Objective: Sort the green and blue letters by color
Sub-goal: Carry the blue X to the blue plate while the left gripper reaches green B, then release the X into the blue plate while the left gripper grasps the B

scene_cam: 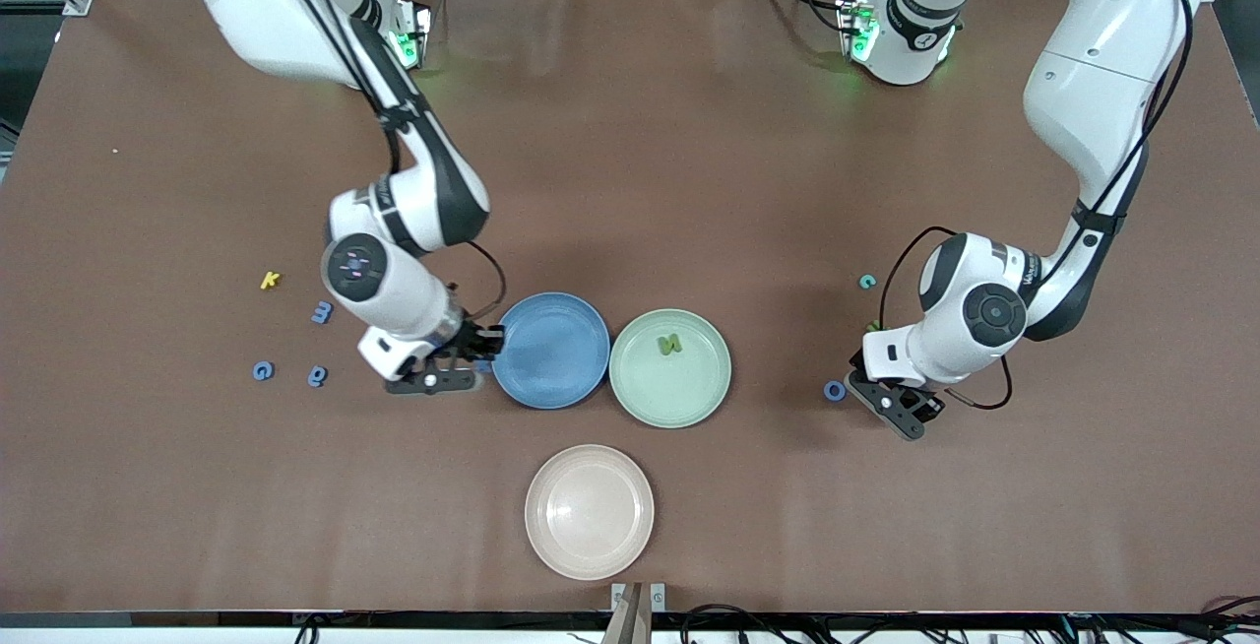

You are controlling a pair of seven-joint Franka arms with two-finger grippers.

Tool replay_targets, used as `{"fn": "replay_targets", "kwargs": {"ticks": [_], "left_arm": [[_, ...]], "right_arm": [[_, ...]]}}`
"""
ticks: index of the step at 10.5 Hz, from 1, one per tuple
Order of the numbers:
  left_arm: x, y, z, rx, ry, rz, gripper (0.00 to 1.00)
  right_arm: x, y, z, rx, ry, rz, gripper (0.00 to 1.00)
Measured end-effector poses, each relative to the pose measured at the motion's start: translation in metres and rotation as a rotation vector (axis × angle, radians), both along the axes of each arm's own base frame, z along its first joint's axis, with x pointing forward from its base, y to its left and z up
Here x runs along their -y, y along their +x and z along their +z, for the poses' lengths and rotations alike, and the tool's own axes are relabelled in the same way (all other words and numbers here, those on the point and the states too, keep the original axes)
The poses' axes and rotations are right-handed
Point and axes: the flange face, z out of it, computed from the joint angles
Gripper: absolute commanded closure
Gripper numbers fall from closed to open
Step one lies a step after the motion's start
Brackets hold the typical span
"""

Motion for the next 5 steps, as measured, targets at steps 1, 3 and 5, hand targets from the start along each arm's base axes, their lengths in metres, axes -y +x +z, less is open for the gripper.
{"fn": "replay_targets", "kwargs": {"ticks": [1,3,5], "left_arm": [[0.0,0.001,-0.002,-0.001,-0.002,0.001,0.22],[-0.003,0.004,-0.008,-0.005,-0.005,0.008,0.27],[-0.007,0.007,-0.011,-0.004,-0.004,-0.005,0.42]], "right_arm": [[-0.024,-0.002,-0.012,-0.004,-0.002,0.008,0.93],[-0.066,-0.014,-0.022,-0.004,-0.001,0.034,0.01],[-0.087,-0.023,-0.02,-0.001,0.002,0.045,0.0]]}}
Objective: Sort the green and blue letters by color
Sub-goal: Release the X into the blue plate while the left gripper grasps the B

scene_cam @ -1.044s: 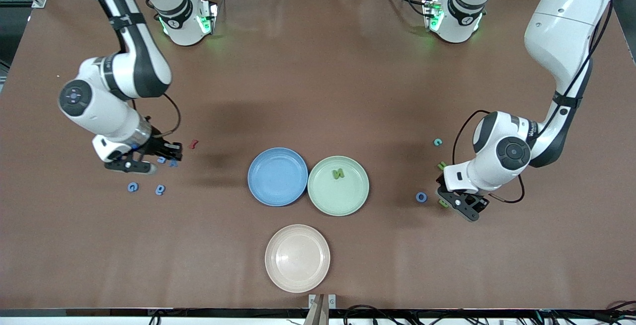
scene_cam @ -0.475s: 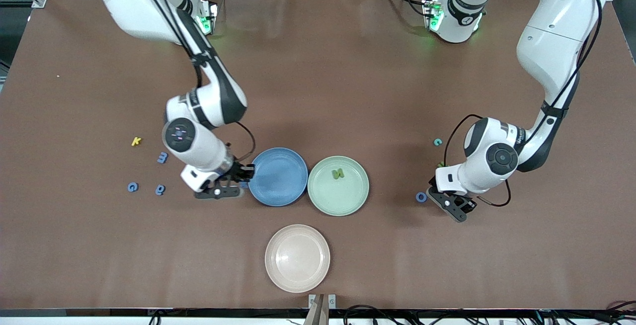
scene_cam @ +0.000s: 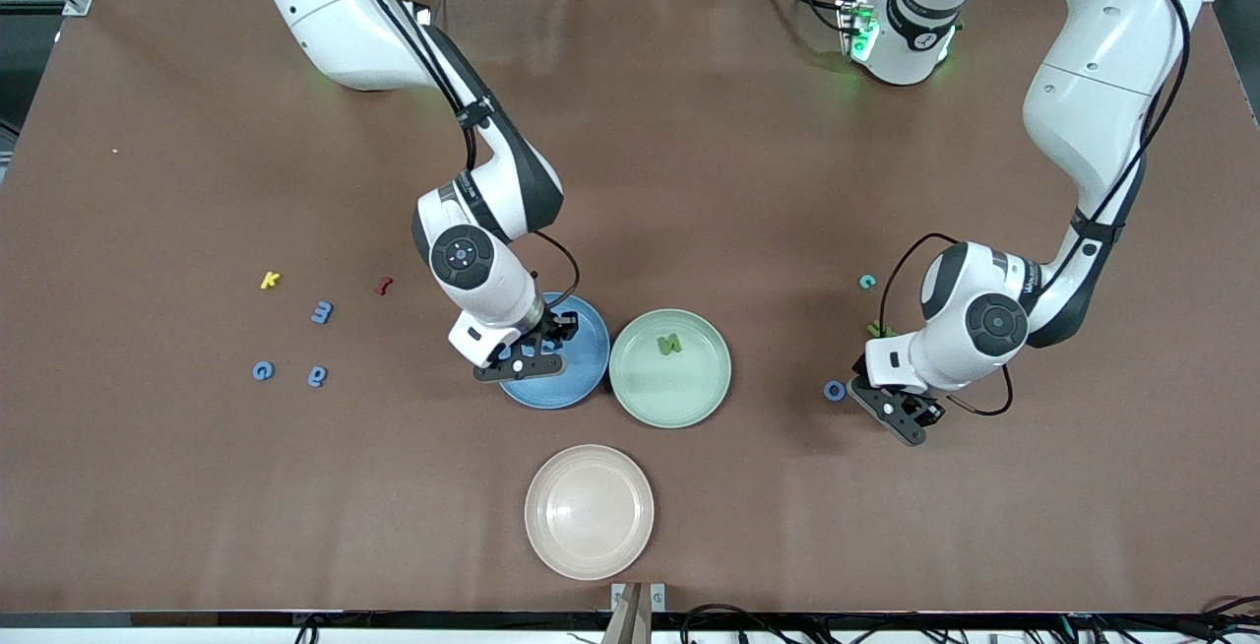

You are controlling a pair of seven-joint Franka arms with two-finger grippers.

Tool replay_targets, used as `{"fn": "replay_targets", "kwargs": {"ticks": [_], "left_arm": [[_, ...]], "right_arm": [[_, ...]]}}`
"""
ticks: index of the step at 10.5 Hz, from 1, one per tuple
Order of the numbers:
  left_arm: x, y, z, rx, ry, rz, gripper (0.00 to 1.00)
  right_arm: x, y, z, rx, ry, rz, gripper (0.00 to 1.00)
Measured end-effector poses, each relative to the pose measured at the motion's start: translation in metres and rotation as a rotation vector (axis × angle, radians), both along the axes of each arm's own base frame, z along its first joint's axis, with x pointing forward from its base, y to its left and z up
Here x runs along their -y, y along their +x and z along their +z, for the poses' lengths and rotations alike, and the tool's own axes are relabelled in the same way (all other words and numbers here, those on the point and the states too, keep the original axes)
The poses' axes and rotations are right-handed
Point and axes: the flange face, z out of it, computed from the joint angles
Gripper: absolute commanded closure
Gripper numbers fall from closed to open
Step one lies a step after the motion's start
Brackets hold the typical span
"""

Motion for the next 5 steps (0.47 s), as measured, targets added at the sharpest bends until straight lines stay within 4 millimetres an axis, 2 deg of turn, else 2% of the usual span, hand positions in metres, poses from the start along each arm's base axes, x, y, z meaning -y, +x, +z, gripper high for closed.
{"fn": "replay_targets", "kwargs": {"ticks": [1,2,3,4,5], "left_arm": [[0.0,0.001,0.001,0.002,0.001,-0.01,0.55],[0.0,0.001,0.001,0.004,0.001,-0.012,0.62],[-0.001,0.001,0.001,0.004,0.001,-0.012,0.62],[-0.001,0.001,0.001,0.004,0.001,-0.011,0.63],[-0.001,0.001,0.001,0.004,0.002,-0.011,0.66]], "right_arm": [[0.002,0.002,0.002,0.0,-0.001,-0.012,0.0],[0.009,0.007,0.004,0.004,-0.004,-0.025,0.0],[0.019,0.014,0.007,0.004,-0.006,-0.042,0.0],[0.039,0.024,0.013,-0.017,-0.017,-0.074,0.0],[0.07,0.035,0.02,-0.053,-0.031,-0.114,0.0]]}}
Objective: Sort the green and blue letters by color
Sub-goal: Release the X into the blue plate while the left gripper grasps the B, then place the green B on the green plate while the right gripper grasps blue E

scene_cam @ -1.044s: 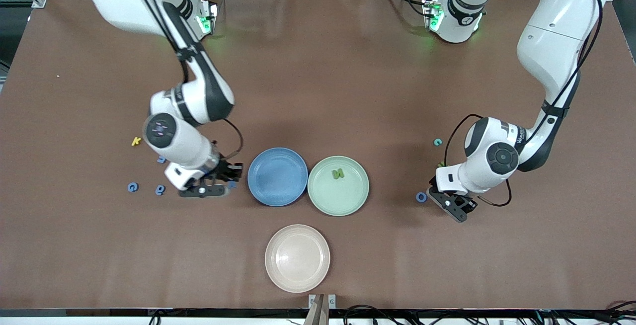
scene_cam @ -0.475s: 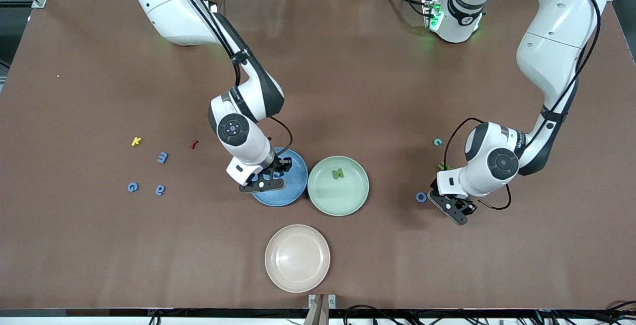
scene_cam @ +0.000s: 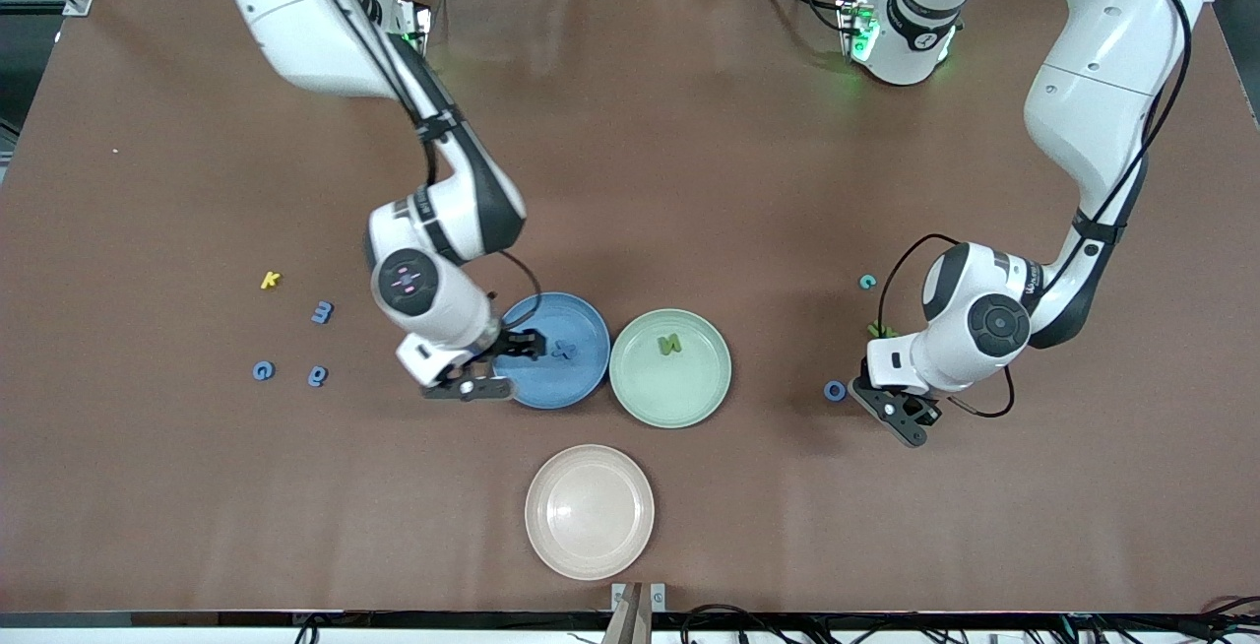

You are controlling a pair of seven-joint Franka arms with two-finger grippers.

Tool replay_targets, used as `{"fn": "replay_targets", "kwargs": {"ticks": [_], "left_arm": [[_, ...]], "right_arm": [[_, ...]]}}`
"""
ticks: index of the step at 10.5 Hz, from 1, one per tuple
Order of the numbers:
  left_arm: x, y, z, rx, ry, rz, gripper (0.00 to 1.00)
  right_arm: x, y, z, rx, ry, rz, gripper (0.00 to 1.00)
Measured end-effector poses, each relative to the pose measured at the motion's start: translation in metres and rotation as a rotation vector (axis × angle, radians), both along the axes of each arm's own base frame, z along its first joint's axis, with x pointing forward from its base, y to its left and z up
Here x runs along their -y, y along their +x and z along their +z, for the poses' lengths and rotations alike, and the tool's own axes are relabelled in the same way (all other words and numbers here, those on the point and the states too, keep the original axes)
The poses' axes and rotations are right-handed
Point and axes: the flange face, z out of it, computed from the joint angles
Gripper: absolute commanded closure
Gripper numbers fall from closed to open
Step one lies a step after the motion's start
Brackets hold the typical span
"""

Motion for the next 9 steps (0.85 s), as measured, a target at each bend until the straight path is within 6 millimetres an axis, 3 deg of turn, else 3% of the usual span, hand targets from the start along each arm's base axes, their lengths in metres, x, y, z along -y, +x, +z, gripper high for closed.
{"fn": "replay_targets", "kwargs": {"ticks": [1,2,4,7,9], "left_arm": [[0.0,0.0,0.0,0.0,0.0,0.0,0.73],[0.0,0.0,0.0,0.0,0.0,0.0,0.86],[0.0,0.0,0.0,-0.001,-0.003,0.004,1.0],[0.001,0.004,0.005,0.008,-0.016,0.014,1.0],[0.01,0.006,0.014,0.009,-0.055,0.036,1.0]], "right_arm": [[0.037,0.012,0.01,-0.025,-0.011,-0.048,0.0],[0.079,0.024,0.021,-0.038,-0.018,-0.105,0.0],[0.172,0.039,0.038,-0.035,-0.028,-0.213,0.0],[0.286,0.023,0.039,-0.026,-0.107,-0.312,0.0],[0.323,-0.005,0.01,0.007,-0.111,-0.357,0.0]]}}
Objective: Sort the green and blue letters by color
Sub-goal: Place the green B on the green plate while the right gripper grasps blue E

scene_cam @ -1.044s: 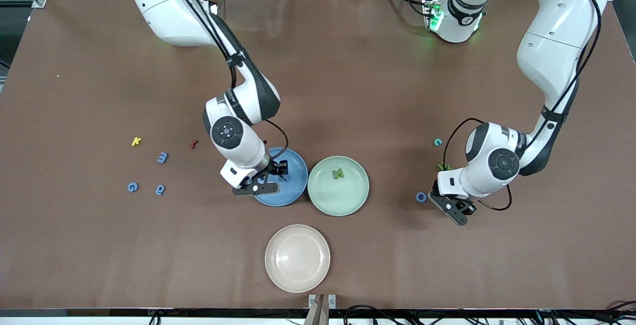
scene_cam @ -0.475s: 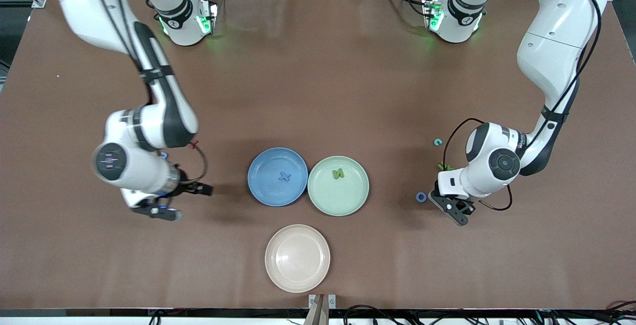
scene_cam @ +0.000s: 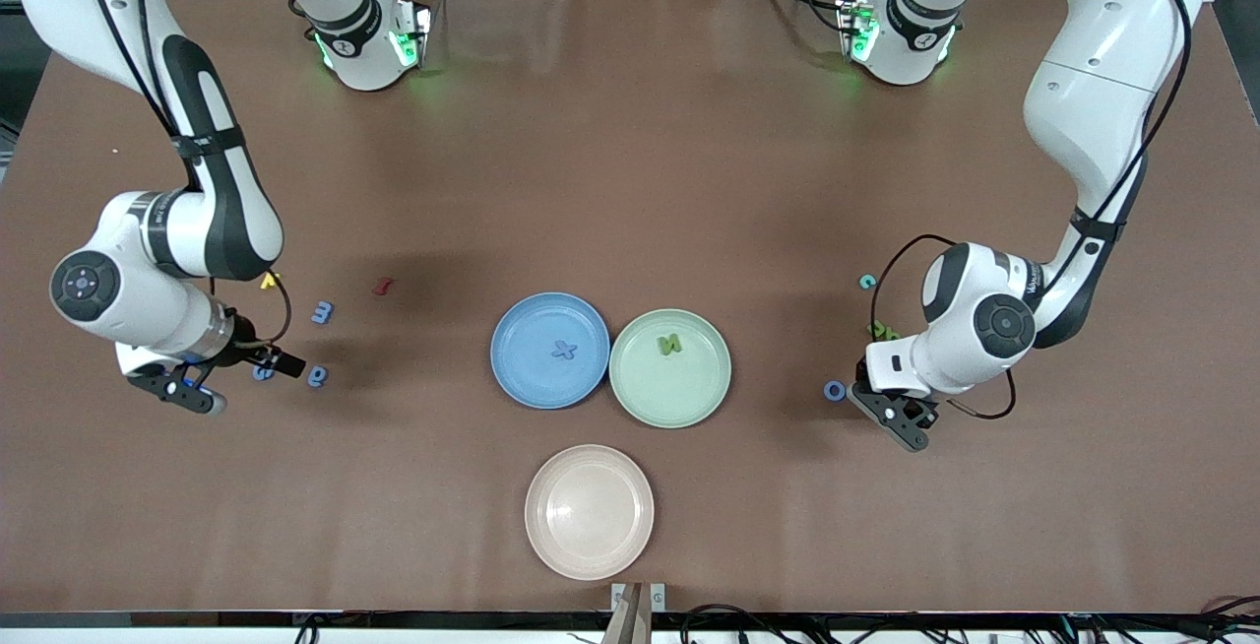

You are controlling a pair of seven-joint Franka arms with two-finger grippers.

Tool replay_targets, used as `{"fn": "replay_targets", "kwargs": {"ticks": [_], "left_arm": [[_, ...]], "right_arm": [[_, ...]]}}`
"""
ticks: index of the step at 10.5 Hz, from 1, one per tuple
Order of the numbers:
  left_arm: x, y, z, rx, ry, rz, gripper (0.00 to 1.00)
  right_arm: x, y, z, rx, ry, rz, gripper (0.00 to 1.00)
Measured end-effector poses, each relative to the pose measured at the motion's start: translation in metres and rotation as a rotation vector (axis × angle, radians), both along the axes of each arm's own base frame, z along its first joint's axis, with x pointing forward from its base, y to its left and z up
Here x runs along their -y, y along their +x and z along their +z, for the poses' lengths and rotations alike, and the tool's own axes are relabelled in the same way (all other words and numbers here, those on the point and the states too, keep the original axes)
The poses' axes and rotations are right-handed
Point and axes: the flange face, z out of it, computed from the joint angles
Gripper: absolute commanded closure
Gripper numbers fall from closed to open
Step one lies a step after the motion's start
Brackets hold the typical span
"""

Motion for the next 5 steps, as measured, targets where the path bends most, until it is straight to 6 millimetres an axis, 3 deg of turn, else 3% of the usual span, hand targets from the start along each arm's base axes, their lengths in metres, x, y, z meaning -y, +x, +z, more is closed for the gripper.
{"fn": "replay_targets", "kwargs": {"ticks": [1,2,5], "left_arm": [[0.019,-0.003,0.009,-0.013,-0.041,0.024,1.0],[0.038,-0.006,0.015,-0.024,-0.075,0.069,1.0],[0.128,-0.029,0.04,-0.055,-0.162,0.195,1.0]], "right_arm": [[0.004,-0.025,-0.026,-0.005,-0.002,-0.005,0.0],[0.003,-0.037,-0.038,-0.003,-0.001,-0.004,0.0],[-0.001,-0.075,-0.071,0.01,0.001,0.001,0.0]]}}
